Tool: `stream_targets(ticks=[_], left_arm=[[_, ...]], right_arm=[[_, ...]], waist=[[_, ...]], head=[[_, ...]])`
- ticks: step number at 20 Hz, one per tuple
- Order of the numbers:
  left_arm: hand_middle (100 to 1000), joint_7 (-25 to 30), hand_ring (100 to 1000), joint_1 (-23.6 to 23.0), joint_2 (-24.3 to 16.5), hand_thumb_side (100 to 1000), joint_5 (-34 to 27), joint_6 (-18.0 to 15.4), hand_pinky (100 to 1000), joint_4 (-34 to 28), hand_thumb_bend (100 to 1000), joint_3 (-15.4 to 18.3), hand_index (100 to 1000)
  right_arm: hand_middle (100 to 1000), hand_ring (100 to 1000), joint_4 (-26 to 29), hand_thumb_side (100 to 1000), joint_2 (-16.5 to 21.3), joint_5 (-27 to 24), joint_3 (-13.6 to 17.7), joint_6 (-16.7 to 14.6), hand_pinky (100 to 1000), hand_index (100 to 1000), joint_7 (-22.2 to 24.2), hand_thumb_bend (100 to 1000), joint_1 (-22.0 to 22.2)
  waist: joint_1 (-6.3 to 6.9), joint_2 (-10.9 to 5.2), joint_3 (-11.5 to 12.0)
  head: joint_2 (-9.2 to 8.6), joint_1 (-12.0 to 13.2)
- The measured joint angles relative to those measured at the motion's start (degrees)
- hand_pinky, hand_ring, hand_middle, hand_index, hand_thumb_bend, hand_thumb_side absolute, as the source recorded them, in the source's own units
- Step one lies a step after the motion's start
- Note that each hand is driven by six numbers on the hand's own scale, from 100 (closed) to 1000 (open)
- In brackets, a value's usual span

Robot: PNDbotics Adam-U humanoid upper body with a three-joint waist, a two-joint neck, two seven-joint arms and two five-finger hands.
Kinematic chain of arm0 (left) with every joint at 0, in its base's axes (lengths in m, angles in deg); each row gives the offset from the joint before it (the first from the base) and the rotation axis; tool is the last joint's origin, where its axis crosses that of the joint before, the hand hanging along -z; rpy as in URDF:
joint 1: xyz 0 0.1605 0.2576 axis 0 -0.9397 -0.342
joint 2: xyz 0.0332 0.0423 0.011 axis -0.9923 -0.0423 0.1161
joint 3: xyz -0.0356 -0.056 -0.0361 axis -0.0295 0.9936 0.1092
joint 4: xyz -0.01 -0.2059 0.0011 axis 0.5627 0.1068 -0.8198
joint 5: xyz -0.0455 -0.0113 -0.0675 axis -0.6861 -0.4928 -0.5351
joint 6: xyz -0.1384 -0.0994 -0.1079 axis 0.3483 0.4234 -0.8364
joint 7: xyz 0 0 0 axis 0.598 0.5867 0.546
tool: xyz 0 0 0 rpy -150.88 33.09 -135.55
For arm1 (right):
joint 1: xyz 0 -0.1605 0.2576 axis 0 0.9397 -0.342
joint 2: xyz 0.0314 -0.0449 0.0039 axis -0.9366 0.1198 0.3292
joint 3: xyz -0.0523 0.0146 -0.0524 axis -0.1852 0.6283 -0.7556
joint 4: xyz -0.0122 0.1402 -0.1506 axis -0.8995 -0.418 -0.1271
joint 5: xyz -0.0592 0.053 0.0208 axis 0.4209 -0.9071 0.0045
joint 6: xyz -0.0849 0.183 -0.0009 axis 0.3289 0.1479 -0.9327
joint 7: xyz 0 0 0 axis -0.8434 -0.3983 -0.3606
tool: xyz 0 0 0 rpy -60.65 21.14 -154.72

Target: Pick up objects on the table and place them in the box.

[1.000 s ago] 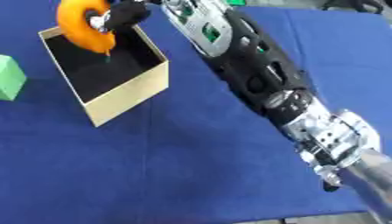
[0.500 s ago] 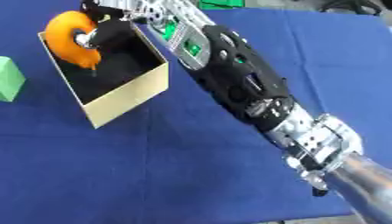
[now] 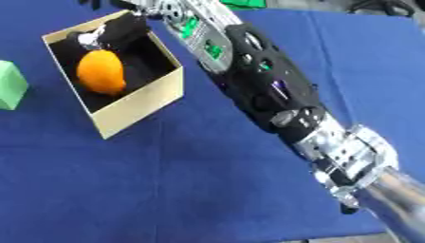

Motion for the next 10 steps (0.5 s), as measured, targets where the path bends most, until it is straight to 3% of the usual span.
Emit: stream_targets(ticks=[7, 8, 10], left_arm=[[708, -0.2, 688, -0.5, 0.0, 1000, 0.0, 0.2, 517, 0.0, 200, 0.0, 802], [708, -0.2, 688, -0.6, 0.0, 1000, 0.0, 0.2, 517, 0.0, 200, 0.0, 801], [708, -0.3, 688, -1.0, 0.0, 1000, 0.0, 0.3, 517, 0.0, 200, 0.1, 801]], right_arm=[[807, 954, 5.7, 747, 2.1, -5.3, 3.9, 2.3, 953, 933, -1.3, 231, 0.7], [805, 949, 6.5, 749, 2.5, -6.1, 4.2, 2.7, 944, 929, -1.5, 193, 0.9], [811, 949, 9.3, 749, 4.7, -8.0, 5.3, 3.5, 940, 929, -2.3, 185, 2.5]], waist=[[0.32, -0.08, -0.6], [0.34, -0.09, -0.8], [0.38, -0.13, -1.6]], head=[[0.02, 0.8], [0.03, 0.9], [0.06, 1.4]])
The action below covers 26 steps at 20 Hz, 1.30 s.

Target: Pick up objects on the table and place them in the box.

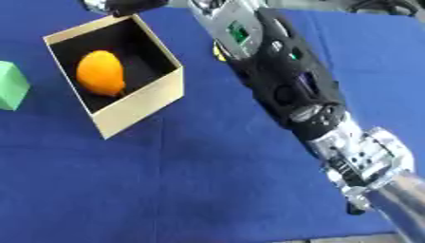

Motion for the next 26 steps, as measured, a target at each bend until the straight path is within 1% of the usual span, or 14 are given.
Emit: stream_targets(ticks=[3, 5, 8, 11, 14, 16, 17, 19, 20, 22, 23, 26], left_arm=[[708, -0.2, 688, -0.2, 0.0, 1000, 0.0, 0.2, 517, 0.0, 200, 0.2, 801], [708, -0.4, 689, -0.4, 0.0, 1000, 0.1, 0.2, 518, 0.0, 199, 0.3, 802], [708, -0.5, 689, -0.5, 0.0, 1000, 0.1, 0.3, 518, 0.0, 200, 0.3, 802], [708, -0.6, 690, -0.5, 0.0, 1000, 0.1, 0.3, 518, 0.0, 201, 0.3, 802], [708, -0.6, 690, -0.5, 0.0, 1000, 0.1, 0.3, 518, 0.0, 201, 0.3, 802], [708, -0.6, 690, -0.5, 0.0, 1000, 0.1, 0.3, 518, 0.0, 201, 0.3, 802], [707, -0.6, 690, -0.5, 0.0, 1000, 0.1, 0.2, 518, 0.0, 199, 0.3, 801], [707, -0.7, 690, -0.5, 0.0, 1000, 0.1, 0.2, 518, 0.0, 199, 0.3, 801], [707, -0.7, 690, -0.5, 0.0, 1000, 0.1, 0.2, 518, 0.0, 199, 0.3, 801], [707, -0.7, 690, -0.5, 0.0, 1000, 0.1, 0.1, 518, 0.0, 198, 0.3, 801], [707, -0.7, 690, -0.5, 0.0, 1000, 0.1, 0.1, 517, 0.0, 197, 0.3, 801], [707, -0.7, 690, -0.5, 0.0, 1000, 0.1, 0.1, 517, 0.0, 197, 0.3, 801]], right_arm=[[813, 949, 4.1, 749, 4.6, -2.7, 1.8, 1.3, 940, 929, -1.3, 185, 3.3], [828, 957, 6.1, 757, 6.7, -3.8, 2.5, 2.2, 943, 935, -1.9, 203, 4.7], [839, 966, 6.9, 761, 10.5, -4.3, 3.6, 2.7, 947, 944, -2.2, 239, 8.0], [840, 966, 6.3, 761, 13.4, -4.3, 4.5, 2.4, 947, 945, -2.3, 246, 10.2], [840, 966, 5.4, 761, 14.5, -4.3, 5.0, 1.7, 947, 945, -2.5, 246, 10.7], [840, 966, 5.1, 761, 14.5, -4.3, 5.2, 1.4, 947, 945, -2.6, 246, 10.7], [854, 976, 5.0, 787, 14.5, -4.3, 5.2, 1.3, 947, 954, -2.7, 325, 10.7], [854, 976, 4.3, 787, 15.1, -4.3, 5.2, 0.9, 947, 954, -2.3, 325, 11.5], [855, 976, 3.6, 795, 15.8, -4.3, 5.2, 0.5, 945, 956, -2.0, 353, 12.2], [856, 976, 1.9, 795, 17.0, -4.4, 5.2, -0.7, 944, 955, -1.3, 358, 13.2], [858, 976, 1.0, 792, 17.5, -4.3, 5.2, -1.4, 943, 956, -1.1, 374, 13.4], [860, 977, -2.0, 790, 18.0, -3.5, 5.2, -3.8, 942, 959, -0.8, 394, 13.5]], waist=[[0.37, -0.04, -0.5], [0.45, -0.1, -0.7], [0.78, -0.14, -1.0], [1.17, -0.14, -1.1], [1.17, -0.14, -1.1], [1.17, -0.14, -1.1], [1.17, -0.14, -1.1], [1.18, -0.12, -1.2], [1.22, -0.09, -1.1], [1.34, 0.1, -0.9], [1.35, 0.17, -0.9], [1.33, 0.41, -0.8]], head=[[0.0, 0.6], [0.0, 0.9], [-0.01, 1.2], [-0.01, 1.2], [-0.02, 1.2], [-0.02, 1.2], [-0.02, 1.3], [-0.12, 1.7], [-0.21, 1.8], [-0.61, 2.0], [-0.72, 2.1], [-1.26, 2.1]])
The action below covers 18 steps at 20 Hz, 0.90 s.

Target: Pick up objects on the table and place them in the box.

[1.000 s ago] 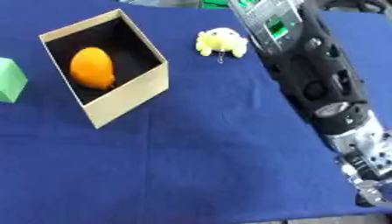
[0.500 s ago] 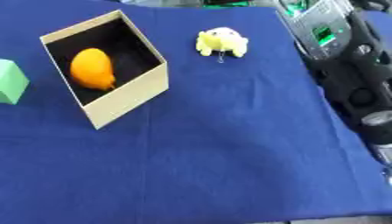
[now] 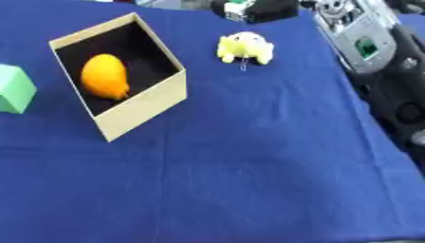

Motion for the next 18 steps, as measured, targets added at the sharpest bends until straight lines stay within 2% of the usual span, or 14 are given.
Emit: stream_targets(ticks=[4, 8, 9, 11, 12, 18], left_arm=[[707, 0.0, 690, 0.0, 0.0, 1000, 0.1, 0.0, 517, 0.0, 197, 0.0, 801], [707, 0.0, 690, 0.0, 0.0, 1000, 0.1, 0.0, 517, 0.0, 197, 0.0, 801], [707, 0.0, 690, 0.0, 0.0, 1000, 0.1, 0.0, 517, 0.0, 195, 0.0, 801], [707, 0.0, 690, 0.0, 0.0, 1000, 0.1, 0.0, 517, 0.0, 195, 0.0, 801], [707, 0.0, 690, 0.0, 0.0, 1000, 0.1, 0.0, 516, 0.0, 193, 0.0, 801], [707, 0.1, 691, 0.1, 0.0, 1000, 0.1, 0.0, 516, 0.0, 192, 0.0, 800]], right_arm=[[860, 977, -3.5, 790, 0.0, 1.6, 0.0, -2.9, 942, 959, 0.0, 394, -0.1], [860, 977, -4.9, 790, 0.0, 2.3, 0.0, -4.3, 942, 959, -0.2, 394, -0.3], [866, 980, -5.1, 744, 0.0, 2.4, 0.0, -4.4, 941, 972, -0.3, 469, -0.3], [866, 980, -5.8, 744, 0.0, 2.9, 0.0, -4.8, 941, 972, 0.0, 469, -0.4], [863, 976, -6.3, 671, 0.0, 3.3, -0.1, -5.1, 931, 968, 0.3, 532, -0.4], [858, 980, -10.9, 660, 0.0, 7.3, -1.5, -6.3, 932, 930, 2.2, 530, -1.6]], waist=[[0.0, 0.05, 0.0], [0.0, 0.05, 0.0], [-0.01, 0.05, 0.0], [-0.04, 0.07, 0.1], [-0.06, 0.08, 0.1], [-0.41, 0.2, 0.1]], head=[[-0.33, 0.0], [-0.34, 0.0], [-0.35, 0.0], [-0.49, -0.1], [-0.58, -0.1], [-1.1, -0.7]])
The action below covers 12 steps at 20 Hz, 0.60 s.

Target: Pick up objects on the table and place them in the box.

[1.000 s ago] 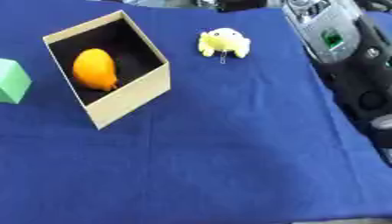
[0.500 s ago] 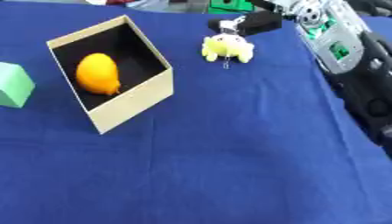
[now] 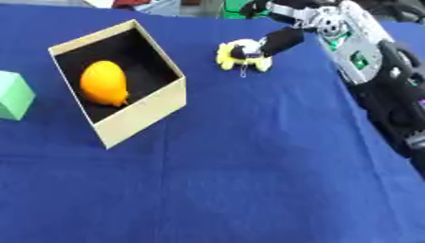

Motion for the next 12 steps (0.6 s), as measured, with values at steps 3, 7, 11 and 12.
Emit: stream_targets(ticks=[3, 7, 11, 12], left_arm=[[706, 0.0, 691, 0.0, 0.0, 1000, 0.0, 0.0, 515, 0.0, 188, 0.0, 800], [706, 0.0, 691, 0.0, 0.0, 1000, 0.1, 0.0, 515, 0.0, 188, 0.0, 800], [706, 0.1, 690, 0.0, 0.0, 1000, 0.1, 0.0, 515, 0.0, 183, 0.0, 800], [706, 0.1, 690, 0.0, 0.0, 1000, 0.1, 0.0, 515, 0.0, 183, 0.0, 800]], right_arm=[[862, 982, -1.3, 618, -0.1, 2.6, 0.0, -1.2, 931, 941, 0.5, 538, -0.3], [862, 982, -2.2, 617, -0.2, 5.3, -0.4, -2.6, 930, 941, 1.2, 541, -0.4], [853, 974, -3.1, 554, -0.4, 6.9, -0.4, -3.0, 918, 929, 1.1, 559, -0.9], [853, 974, -3.3, 554, -0.5, 7.4, -0.4, -2.8, 918, 929, 0.8, 559, -1.2]], waist=[[0.01, 0.01, 0.0], [0.01, 0.02, 0.0], [0.0, 0.02, 0.0], [0.0, 0.02, 0.0]], head=[[-0.05, -0.1], [-0.18, -0.1], [-0.19, -0.2], [-0.2, -0.3]])
